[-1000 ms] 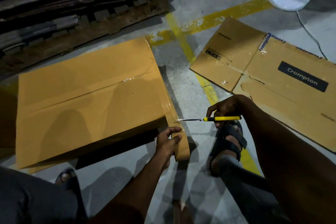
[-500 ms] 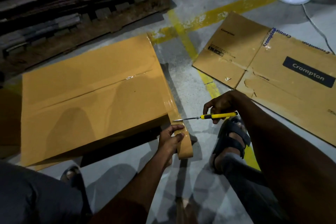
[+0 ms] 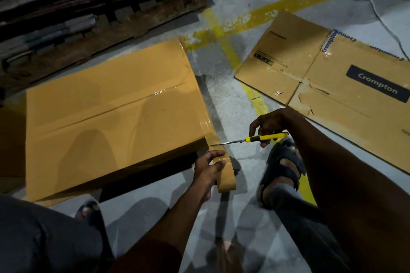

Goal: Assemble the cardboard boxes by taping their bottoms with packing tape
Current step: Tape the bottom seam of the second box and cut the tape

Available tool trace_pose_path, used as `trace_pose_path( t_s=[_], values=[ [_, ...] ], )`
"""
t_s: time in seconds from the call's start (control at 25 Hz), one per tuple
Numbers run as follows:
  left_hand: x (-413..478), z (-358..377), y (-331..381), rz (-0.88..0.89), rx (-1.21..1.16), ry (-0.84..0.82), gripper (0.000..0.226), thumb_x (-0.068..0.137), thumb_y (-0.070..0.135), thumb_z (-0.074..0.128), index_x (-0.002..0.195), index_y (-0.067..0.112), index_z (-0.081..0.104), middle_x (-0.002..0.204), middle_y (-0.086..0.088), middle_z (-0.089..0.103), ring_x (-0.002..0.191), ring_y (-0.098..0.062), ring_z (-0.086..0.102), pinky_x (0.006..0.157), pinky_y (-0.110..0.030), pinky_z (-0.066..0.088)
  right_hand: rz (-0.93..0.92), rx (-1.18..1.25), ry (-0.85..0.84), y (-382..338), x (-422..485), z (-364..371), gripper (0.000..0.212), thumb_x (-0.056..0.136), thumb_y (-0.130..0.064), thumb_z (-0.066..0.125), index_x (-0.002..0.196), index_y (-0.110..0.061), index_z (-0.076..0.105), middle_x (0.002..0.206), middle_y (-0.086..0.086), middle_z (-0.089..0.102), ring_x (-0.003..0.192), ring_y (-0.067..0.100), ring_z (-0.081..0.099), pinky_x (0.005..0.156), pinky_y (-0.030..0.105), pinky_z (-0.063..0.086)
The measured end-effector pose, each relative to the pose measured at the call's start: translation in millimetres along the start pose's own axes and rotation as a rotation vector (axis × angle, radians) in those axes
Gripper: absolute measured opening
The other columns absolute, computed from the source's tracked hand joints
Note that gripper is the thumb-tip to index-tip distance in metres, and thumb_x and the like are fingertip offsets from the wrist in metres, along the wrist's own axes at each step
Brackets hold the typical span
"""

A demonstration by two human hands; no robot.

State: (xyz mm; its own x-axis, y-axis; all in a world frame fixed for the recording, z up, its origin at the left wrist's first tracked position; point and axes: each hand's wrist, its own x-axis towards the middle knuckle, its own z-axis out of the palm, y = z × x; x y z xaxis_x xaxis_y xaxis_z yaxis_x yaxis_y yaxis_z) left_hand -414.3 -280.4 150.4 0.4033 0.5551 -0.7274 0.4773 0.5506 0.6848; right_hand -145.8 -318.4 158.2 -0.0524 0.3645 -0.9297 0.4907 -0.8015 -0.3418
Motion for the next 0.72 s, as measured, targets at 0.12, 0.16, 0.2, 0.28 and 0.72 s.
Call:
trace_pose_path(
  t_s=[0.12,0.16,0.2,0.28,0.72],
  values=[
    [-0.7,-0.8,-1.3,0.009,0.080,0.011,0.026,0.086,0.001,0.065,0.095,0.024,0.072,0.111,0.009,0.063,0.104,-0.021,0.059,0.085,-0.043,0.052,0.032,-0.015,-0.033,-1.9,0.8,3.1,0.032,0.086,0.000,0.070,0.105,-0.024,0.065,0.090,0.008,0.068,0.068,0.013,0.064,0.059,0.027,0.049],
    [-1.8,-1.0,-2.9,0.001,0.102,0.012,0.026,0.086,0.001,0.065,0.096,0.024,0.072,0.109,0.013,0.062,0.105,-0.020,0.058,0.087,-0.043,0.051,0.038,-0.020,-0.053,-2.9,0.6,4.2,0.032,0.087,0.000,0.068,0.108,-0.024,0.065,0.090,0.007,0.068,0.065,0.011,0.065,0.058,0.026,0.049],
    [-3.1,-1.7,-4.9,-0.006,0.121,0.013,0.026,0.086,0.001,0.065,0.096,0.024,0.073,0.107,0.016,0.061,0.105,-0.020,0.057,0.088,-0.043,0.051,0.041,-0.023,-0.068,-4.4,0.1,5.5,0.032,0.088,0.000,0.068,0.110,-0.024,0.065,0.089,0.007,0.069,0.062,0.010,0.065,0.056,0.025,0.049],
    [-5.2,-3.8,-8.0,-0.016,0.156,0.011,0.026,0.086,0.003,0.065,0.096,0.026,0.073,0.105,0.021,0.058,0.108,-0.020,0.055,0.092,-0.045,0.051,0.051,-0.044,-0.079,-6.8,-1.2,7.5,0.031,0.089,-0.003,0.068,0.111,-0.024,0.064,0.088,0.005,0.068,0.056,0.007,0.064,0.054,0.024,0.049],
    [-19.5,-47.6,23.0,0.089,0.420,-0.084,0.030,0.085,-0.001,0.065,0.091,0.028,0.070,0.110,0.007,0.064,0.110,-0.013,0.056,0.092,-0.029,0.046,0.131,-0.256,0.685,1.2,-6.7,14.1,0.036,0.082,-0.053,0.071,0.095,-0.022,0.057,0.095,0.007,0.067,0.088,0.029,0.061,0.073,0.036,0.053]
  ],
)
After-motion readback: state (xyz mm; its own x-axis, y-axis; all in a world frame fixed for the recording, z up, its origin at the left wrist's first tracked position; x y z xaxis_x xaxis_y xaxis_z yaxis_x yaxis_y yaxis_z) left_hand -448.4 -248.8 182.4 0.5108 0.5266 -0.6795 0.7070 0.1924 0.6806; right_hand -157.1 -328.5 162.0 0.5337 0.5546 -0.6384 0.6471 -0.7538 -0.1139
